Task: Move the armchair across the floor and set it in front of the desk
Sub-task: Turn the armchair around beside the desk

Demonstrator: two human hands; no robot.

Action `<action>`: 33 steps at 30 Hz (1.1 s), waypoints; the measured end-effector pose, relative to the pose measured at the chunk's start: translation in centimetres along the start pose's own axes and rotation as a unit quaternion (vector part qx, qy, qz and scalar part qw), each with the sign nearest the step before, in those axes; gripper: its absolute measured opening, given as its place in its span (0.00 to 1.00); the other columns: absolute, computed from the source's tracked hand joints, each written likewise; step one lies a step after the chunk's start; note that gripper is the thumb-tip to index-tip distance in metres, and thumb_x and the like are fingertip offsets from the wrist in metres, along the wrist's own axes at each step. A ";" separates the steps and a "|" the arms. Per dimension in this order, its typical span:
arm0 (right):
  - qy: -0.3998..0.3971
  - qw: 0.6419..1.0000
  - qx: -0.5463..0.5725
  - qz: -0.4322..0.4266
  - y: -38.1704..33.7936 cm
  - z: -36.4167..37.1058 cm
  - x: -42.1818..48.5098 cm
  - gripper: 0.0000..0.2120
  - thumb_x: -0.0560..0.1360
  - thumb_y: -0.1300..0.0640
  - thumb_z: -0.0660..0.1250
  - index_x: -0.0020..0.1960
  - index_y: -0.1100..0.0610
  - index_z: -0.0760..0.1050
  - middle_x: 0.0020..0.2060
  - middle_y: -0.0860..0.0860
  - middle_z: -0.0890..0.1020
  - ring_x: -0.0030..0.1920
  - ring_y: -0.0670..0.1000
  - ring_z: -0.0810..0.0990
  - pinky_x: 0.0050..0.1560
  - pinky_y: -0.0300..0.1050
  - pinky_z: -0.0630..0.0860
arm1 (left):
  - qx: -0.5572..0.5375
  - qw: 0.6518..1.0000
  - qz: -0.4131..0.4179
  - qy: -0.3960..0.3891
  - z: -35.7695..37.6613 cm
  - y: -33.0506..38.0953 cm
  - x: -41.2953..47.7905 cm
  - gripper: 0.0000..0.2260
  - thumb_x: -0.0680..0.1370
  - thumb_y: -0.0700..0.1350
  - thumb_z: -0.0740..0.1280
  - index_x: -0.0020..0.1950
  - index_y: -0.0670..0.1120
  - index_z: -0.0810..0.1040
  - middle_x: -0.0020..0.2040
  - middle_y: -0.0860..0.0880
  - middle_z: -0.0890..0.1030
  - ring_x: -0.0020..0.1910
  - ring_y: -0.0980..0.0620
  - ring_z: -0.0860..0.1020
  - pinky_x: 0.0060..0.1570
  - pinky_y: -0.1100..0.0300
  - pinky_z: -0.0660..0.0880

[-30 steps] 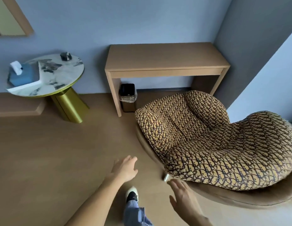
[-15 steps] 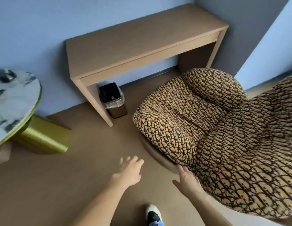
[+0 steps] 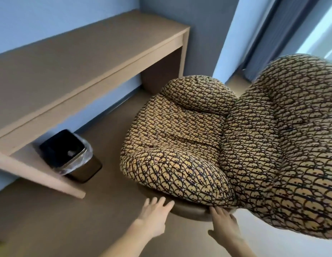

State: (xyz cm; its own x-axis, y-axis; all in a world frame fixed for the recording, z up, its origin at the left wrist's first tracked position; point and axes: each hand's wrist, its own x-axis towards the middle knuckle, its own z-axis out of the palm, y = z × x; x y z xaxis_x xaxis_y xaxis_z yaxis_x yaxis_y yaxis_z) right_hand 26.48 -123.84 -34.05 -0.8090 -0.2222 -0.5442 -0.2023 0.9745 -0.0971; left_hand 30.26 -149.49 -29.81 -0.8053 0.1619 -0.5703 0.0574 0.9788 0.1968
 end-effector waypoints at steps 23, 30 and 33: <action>0.299 0.940 0.157 0.038 -13.0 7.1 8.2 0.25 0.58 0.47 0.80 0.55 0.44 0.82 0.47 0.44 0.86 0.53 0.49 0.82 0.51 0.50 0.78 | 0.095 0.968 0.216 0.087 0.4 -15.1 13.9 0.23 0.66 0.46 0.80 0.57 0.44 0.79 0.50 0.44 0.81 0.45 0.45 0.79 0.43 0.55 0.78; 0.299 0.942 0.145 0.036 -19.2 8.0 7.9 0.23 0.55 0.46 0.79 0.50 0.45 0.83 0.36 0.40 0.82 0.41 0.44 0.80 0.42 0.42 0.77 | 0.115 0.950 0.265 0.119 0.7 -21.1 12.7 0.27 0.65 0.49 0.82 0.61 0.45 0.82 0.55 0.43 0.85 0.53 0.41 0.81 0.53 0.50 0.80; 0.289 0.945 0.145 0.046 -21.4 8.3 7.6 0.25 0.57 0.51 0.79 0.54 0.46 0.84 0.41 0.44 0.85 0.46 0.48 0.81 0.48 0.46 0.78 | 0.121 0.946 0.274 0.121 0.8 -23.3 11.5 0.27 0.65 0.49 0.82 0.63 0.45 0.81 0.57 0.43 0.84 0.55 0.42 0.81 0.55 0.50 0.79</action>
State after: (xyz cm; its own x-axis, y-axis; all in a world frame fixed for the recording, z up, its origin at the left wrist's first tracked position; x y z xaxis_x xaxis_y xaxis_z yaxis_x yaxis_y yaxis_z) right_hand 29.24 -146.15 -43.03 -0.9992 -0.0344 -0.0226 -0.0246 0.9394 -0.3420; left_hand 20.14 -170.29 -41.61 -0.7245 0.6496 -0.2307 0.6165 0.7603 0.2046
